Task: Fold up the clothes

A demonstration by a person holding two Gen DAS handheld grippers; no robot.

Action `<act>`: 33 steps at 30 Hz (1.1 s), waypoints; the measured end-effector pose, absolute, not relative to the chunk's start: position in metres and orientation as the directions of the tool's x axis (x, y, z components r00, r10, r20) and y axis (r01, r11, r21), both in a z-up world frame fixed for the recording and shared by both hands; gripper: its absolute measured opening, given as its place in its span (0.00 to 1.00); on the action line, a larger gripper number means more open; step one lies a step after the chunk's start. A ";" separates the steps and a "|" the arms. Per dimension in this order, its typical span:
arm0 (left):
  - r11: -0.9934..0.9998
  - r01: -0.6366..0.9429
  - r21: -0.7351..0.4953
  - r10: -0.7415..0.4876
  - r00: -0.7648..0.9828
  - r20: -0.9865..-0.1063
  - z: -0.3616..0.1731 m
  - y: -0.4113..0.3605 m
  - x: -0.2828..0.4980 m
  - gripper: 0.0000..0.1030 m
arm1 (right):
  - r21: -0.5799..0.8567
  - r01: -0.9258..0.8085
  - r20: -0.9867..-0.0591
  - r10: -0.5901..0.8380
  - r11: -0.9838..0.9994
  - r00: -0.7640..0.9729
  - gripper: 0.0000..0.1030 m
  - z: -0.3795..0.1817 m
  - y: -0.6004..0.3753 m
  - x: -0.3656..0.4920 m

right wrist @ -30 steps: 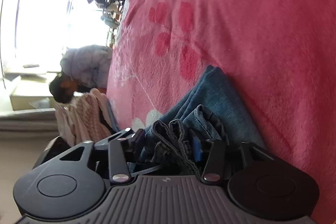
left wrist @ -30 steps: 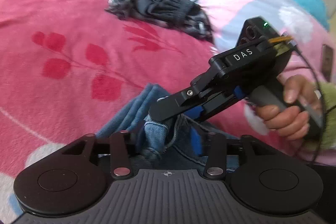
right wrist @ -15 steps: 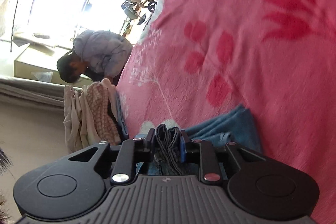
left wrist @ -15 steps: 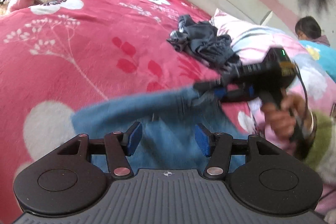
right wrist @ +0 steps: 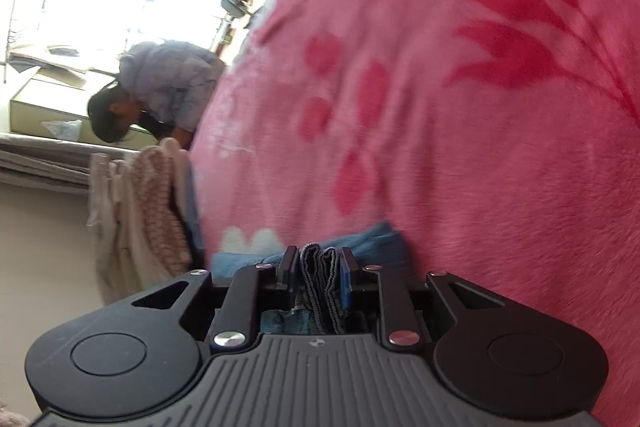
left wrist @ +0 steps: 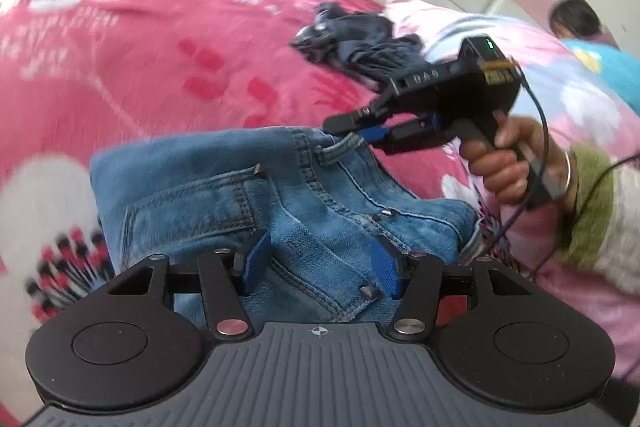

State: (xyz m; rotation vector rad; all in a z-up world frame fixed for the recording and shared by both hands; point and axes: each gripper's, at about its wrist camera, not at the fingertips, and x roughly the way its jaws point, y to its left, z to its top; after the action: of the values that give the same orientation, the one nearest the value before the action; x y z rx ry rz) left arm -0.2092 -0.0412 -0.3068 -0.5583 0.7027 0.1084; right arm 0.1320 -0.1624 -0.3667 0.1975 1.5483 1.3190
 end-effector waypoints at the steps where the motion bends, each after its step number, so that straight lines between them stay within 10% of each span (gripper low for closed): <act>1: 0.843 -0.290 -0.453 -0.075 0.770 -0.633 -0.311 -0.044 -0.209 0.54 | 0.806 -0.457 -0.573 0.685 0.375 -0.449 0.22 -0.372 -0.163 0.134; 14: 0.863 -0.322 -0.389 0.008 0.779 -0.627 -0.319 -0.063 -0.206 0.54 | 0.303 -0.953 -0.719 0.654 -0.011 -0.236 0.25 -0.216 -0.197 0.020; 21: 0.866 -0.323 -0.382 0.011 0.776 -0.630 -0.318 -0.068 -0.204 0.54 | -0.069 -0.965 -0.885 0.462 -0.254 -0.058 0.21 -0.288 -0.212 -0.053; 33: 0.900 -0.344 -0.266 0.062 0.707 -0.704 -0.303 -0.110 -0.254 0.52 | -0.065 -0.979 -0.874 0.485 -0.192 -0.037 0.19 -0.309 -0.216 -0.042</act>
State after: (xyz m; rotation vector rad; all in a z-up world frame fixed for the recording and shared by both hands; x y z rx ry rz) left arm -0.2543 -0.1096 -0.3030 -0.3987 0.7560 0.2321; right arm -0.0416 -0.2156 -0.3095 -0.9669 0.7108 1.5420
